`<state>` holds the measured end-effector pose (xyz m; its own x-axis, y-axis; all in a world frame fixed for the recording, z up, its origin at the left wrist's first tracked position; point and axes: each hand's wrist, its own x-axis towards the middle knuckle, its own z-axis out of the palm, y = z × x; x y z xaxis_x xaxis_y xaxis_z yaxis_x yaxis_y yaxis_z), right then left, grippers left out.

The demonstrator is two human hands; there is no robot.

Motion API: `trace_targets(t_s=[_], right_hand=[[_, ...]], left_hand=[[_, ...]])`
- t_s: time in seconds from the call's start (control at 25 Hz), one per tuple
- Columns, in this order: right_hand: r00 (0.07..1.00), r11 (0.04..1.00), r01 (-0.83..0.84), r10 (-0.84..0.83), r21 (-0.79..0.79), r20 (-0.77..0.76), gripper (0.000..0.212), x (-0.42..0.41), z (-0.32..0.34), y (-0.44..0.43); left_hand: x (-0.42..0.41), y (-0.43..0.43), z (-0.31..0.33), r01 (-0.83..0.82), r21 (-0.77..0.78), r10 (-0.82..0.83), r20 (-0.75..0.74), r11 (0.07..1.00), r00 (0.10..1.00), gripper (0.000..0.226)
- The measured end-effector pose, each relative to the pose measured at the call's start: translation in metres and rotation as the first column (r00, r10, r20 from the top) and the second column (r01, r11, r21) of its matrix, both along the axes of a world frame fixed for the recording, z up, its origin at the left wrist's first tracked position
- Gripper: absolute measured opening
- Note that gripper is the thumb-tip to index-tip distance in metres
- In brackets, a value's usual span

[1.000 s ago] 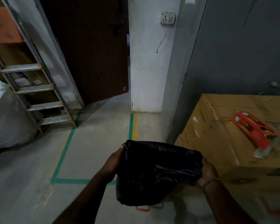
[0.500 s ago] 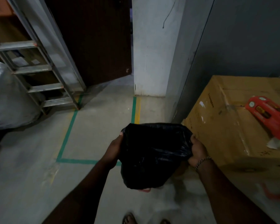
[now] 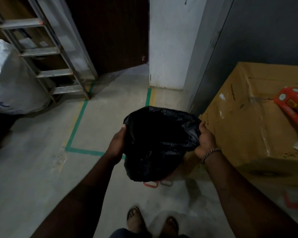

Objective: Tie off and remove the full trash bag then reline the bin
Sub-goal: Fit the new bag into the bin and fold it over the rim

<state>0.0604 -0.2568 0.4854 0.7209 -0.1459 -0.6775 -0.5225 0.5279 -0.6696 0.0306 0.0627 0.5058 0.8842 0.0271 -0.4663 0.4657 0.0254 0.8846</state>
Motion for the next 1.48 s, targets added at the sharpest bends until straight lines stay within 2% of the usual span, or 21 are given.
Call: trace_targets(t_s=[0.08,0.24,0.36,0.48,0.68,0.8,1.0,1.12,1.28,1.32,1.36,1.4,1.44,1.48], right_hand=[[0.995,0.996,-0.084,0.085,-0.025,0.06,0.065,-0.003,0.0,0.002],[0.964,0.96,-0.21,0.234,-0.186,0.124,0.054,-0.013,-0.013,0.014],[0.96,0.932,-0.247,0.272,-0.266,0.062,0.07,-0.02,-0.036,0.019],[0.969,0.927,-0.233,0.246,-0.293,0.009,0.053,-0.029,-0.065,0.019],[0.972,0.899,-0.225,0.235,-0.376,-0.02,0.048,-0.039,-0.16,0.02],[0.97,0.888,-0.236,0.241,-0.396,-0.036,0.049,-0.045,-0.234,0.022],[0.966,0.887,-0.254,0.255,-0.386,-0.049,0.053,-0.048,-0.352,0.013],[0.935,0.79,-0.349,0.333,-0.504,-0.124,0.059,-0.044,-0.421,0.01],[0.878,0.646,-0.465,0.423,-0.605,-0.223,0.058,-0.03,-0.484,0.022],[0.861,0.604,-0.492,0.446,-0.627,-0.245,0.059,-0.025,-0.492,0.026],[0.84,0.561,-0.52,0.472,-0.644,-0.267,0.059,-0.018,-0.498,0.03],[0.822,0.53,-0.542,0.496,-0.652,-0.279,0.058,-0.012,-0.502,0.033],[0.816,0.521,-0.542,0.512,-0.659,-0.267,0.058,-0.01,-0.502,0.036],[0.814,0.523,-0.537,0.526,-0.662,-0.246,0.058,-0.009,-0.503,0.034]], left_hand=[[-0.005,-0.008,-0.012,0.006,-0.025,-0.006,-0.004,1.0,1.0,0.067],[-0.012,-0.027,-0.038,0.051,-0.076,-0.052,-0.019,0.996,0.998,0.067],[-0.012,-0.039,-0.064,0.071,-0.085,-0.076,-0.048,0.994,0.996,0.063],[-0.01,-0.049,-0.101,0.132,-0.07,-0.137,-0.062,0.989,0.989,0.062],[-0.008,-0.061,-0.188,0.16,-0.046,-0.162,-0.04,0.986,0.986,0.051],[-0.01,-0.061,-0.257,0.179,-0.062,-0.185,-0.106,0.982,0.977,0.038],[-0.01,-0.063,-0.374,0.166,-0.01,-0.166,-0.112,0.986,0.98,0.054],[-0.006,-0.068,-0.434,0.14,0.046,-0.136,-0.078,0.989,0.988,0.053],[0.01,-0.073,-0.508,0.188,0.25,-0.186,-0.035,0.95,0.982,0.045],[0.023,-0.073,-0.53,0.2,0.207,-0.183,-0.096,0.958,0.978,0.04],[0.028,-0.069,-0.543,0.322,0.28,-0.298,-0.129,0.904,0.946,0.043],[0.027,-0.071,-0.546,0.313,0.319,-0.28,-0.145,0.895,0.949,0.05],[0.027,-0.071,-0.537,0.26,0.308,-0.191,-0.236,0.915,0.953,0.057],[0.03,-0.071,-0.53,0.166,0.255,-0.115,-0.203,0.953,0.972,0.055]])
